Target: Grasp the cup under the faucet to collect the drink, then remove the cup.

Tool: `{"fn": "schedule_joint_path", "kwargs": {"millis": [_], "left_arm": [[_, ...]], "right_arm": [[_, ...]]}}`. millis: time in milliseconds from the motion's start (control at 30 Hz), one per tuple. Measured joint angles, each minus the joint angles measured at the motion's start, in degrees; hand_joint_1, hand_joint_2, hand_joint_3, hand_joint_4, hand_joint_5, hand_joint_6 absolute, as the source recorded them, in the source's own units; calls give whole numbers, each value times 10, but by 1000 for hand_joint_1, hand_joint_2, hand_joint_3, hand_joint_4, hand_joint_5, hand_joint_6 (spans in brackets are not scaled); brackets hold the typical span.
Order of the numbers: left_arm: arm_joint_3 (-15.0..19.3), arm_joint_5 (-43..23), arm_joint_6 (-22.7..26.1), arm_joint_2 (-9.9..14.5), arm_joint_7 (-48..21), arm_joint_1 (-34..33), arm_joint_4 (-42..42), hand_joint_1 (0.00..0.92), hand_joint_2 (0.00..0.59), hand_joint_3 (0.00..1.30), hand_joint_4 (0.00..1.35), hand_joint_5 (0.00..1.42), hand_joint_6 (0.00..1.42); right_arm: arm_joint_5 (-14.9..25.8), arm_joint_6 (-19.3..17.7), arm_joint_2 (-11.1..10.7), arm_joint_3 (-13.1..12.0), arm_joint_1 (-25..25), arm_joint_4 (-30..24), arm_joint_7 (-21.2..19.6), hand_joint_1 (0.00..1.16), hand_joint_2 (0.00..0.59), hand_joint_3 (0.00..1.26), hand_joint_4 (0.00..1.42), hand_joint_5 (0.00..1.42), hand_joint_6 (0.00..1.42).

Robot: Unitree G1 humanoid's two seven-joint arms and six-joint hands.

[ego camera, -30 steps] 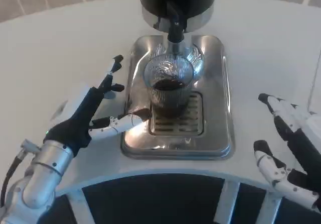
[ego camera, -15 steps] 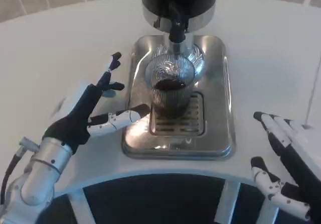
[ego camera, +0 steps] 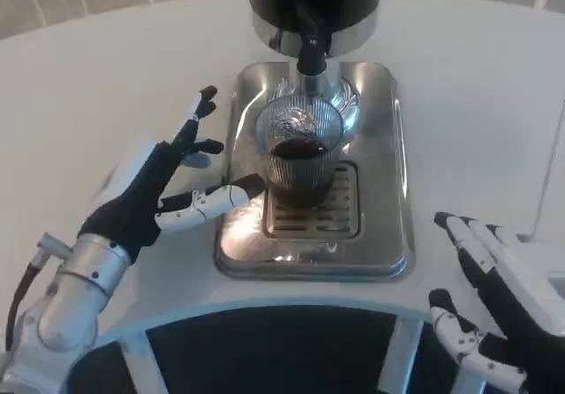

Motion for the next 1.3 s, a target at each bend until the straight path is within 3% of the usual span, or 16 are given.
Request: {"fn": "schedule_joint_path", "kwargs": {"millis": [300, 667, 1300], "left_arm": [[-1, 1, -26, -16, 13, -37, 44, 381, 82, 0, 0, 315, 332], [-1, 2, -66, -18, 35, -45, 82, 383, 83, 0, 63, 383, 349], [7, -22, -106, -18, -42, -61, 114, 401, 71, 0, 86, 377, 350]], "right_arm": [[0, 0, 7, 4, -3, 13, -3, 120, 577, 0, 0, 0, 0], [-3, 10, 13, 7, -9, 14, -8, 130, 582, 0, 0, 0, 0], [-22, 27, 26, 31, -43, 34, 3, 146, 582, 0, 0, 0, 0]]}}
